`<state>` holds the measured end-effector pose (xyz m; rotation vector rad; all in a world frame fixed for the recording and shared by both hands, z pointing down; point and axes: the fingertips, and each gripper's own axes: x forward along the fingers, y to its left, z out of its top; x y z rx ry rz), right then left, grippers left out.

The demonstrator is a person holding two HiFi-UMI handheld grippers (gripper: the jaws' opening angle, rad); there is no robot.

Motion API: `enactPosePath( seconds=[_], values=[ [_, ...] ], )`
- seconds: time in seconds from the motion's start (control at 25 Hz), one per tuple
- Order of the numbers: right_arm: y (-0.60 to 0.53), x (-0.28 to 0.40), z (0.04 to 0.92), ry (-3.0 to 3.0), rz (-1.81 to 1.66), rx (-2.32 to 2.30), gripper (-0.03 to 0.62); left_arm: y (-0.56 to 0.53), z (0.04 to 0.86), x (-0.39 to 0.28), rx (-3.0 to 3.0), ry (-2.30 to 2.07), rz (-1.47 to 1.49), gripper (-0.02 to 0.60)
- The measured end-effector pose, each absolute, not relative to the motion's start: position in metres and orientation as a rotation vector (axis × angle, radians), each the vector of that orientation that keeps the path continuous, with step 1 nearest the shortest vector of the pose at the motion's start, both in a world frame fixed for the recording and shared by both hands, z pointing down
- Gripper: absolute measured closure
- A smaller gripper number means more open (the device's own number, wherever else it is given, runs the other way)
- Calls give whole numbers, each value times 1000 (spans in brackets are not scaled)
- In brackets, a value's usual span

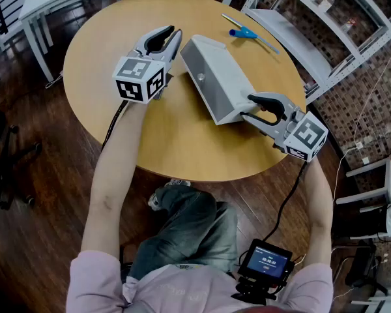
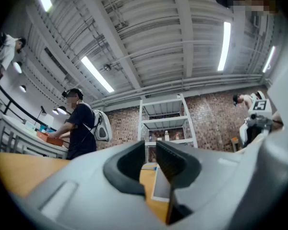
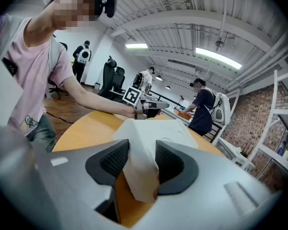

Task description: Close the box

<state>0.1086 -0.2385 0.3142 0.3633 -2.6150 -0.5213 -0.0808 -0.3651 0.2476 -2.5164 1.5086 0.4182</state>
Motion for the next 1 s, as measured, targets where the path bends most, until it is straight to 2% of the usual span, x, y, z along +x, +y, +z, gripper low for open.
enactPosePath(
  seconds=[0.12, 0.36, 0.52, 0.6, 0.72, 0.8, 0.84, 1.0],
  values=[
    [-236, 112, 315, -2593, -524, 337, 437, -359, 249, -73, -2555, 1503, 480, 507],
    [-235, 112, 316, -2566, -535, 321, 439, -354, 252, -72, -2705, 1513, 685, 509],
    [-233, 114, 317, -2569, -494, 307, 439, -350, 296, -62, -3245, 1512, 1198, 507],
    [-234, 114, 316, -2580, -474, 301, 439, -337, 313, -47, -3445, 1427, 1305, 446],
    [-236, 116, 313, -2611, -453, 301, 441, -329, 325, -20, -3671, 1330, 1288, 437],
    [-239, 120, 311, -2638, -427, 309, 443, -330, 326, -6, -3798, 1243, 1397, 371],
    [-241, 123, 310, -2659, -400, 313, 464, -331, 326, -1, -3837, 1194, 1462, 356],
    [-241, 131, 305, -2740, -322, 321, 485, -335, 331, 1, -3837, 1132, 1637, 370]
  ],
)
